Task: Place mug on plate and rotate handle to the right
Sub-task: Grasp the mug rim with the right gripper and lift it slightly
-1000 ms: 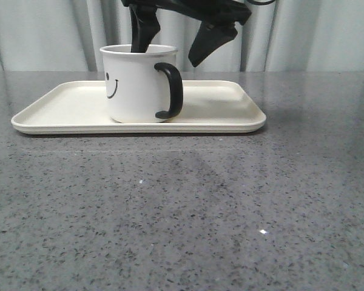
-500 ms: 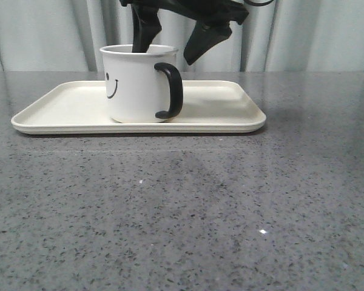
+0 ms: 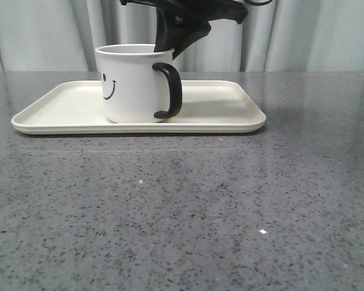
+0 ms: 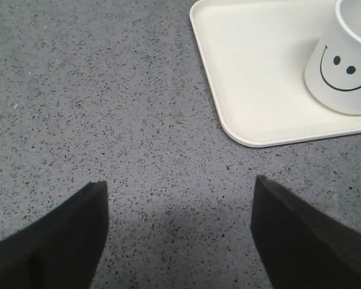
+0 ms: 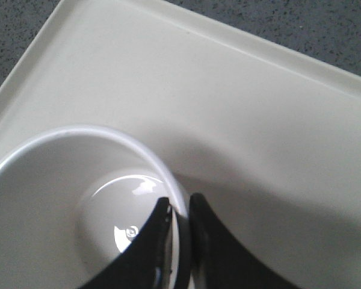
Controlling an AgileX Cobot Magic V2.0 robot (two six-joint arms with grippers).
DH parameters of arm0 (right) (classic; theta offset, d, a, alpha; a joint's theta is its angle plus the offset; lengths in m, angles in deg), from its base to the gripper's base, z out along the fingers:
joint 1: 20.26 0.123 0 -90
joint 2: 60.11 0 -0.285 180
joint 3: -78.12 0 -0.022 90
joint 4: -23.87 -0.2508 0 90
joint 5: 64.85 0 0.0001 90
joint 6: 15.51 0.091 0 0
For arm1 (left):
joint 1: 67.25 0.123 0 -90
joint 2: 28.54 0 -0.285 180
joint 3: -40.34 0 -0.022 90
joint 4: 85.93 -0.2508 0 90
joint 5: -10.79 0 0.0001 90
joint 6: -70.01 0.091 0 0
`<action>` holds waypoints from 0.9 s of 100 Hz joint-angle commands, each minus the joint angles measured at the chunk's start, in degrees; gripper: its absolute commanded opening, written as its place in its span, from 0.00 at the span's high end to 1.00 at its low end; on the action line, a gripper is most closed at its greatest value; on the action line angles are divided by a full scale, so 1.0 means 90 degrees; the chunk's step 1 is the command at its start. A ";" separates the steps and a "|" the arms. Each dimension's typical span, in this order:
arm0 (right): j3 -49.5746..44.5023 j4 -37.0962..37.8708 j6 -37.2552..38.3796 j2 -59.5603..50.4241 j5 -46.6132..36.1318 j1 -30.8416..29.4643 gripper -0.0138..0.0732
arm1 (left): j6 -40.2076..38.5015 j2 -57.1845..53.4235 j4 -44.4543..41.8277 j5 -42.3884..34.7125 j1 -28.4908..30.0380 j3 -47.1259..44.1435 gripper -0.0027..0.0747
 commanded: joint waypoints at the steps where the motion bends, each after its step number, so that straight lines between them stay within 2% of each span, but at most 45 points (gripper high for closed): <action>1: 0.0227 -0.0011 -0.0015 -0.0346 -0.0413 -0.0040 0.82 | -0.0060 -0.0025 -0.0008 -0.0341 0.0022 0.0159 0.33; 16: 0.0284 0.0008 -0.0060 -0.0346 -0.0402 -0.0040 0.91 | -0.0060 -0.0025 -0.0008 -0.0304 0.0022 0.0159 0.33; 30: 0.0654 0.0008 -0.0293 -0.0346 -0.0049 -0.0040 0.92 | -0.0060 -0.0025 -0.0008 -0.0304 0.0022 0.0159 0.33; 73: 0.2345 -0.0007 -0.2257 -0.0222 0.1734 -0.0168 0.91 | -0.0060 -0.0025 -0.0008 -0.0304 0.0022 0.0159 0.33; 82: 0.2706 -0.0259 -0.2665 -0.0044 0.2159 -0.0336 0.91 | -0.0060 -0.0025 -0.0008 -0.0304 0.0022 0.0159 0.33; 90: 0.3061 -0.0827 -0.3273 0.0160 0.2583 -0.0521 0.91 | -0.0060 -0.0025 -0.0008 -0.0304 0.0022 0.0159 0.33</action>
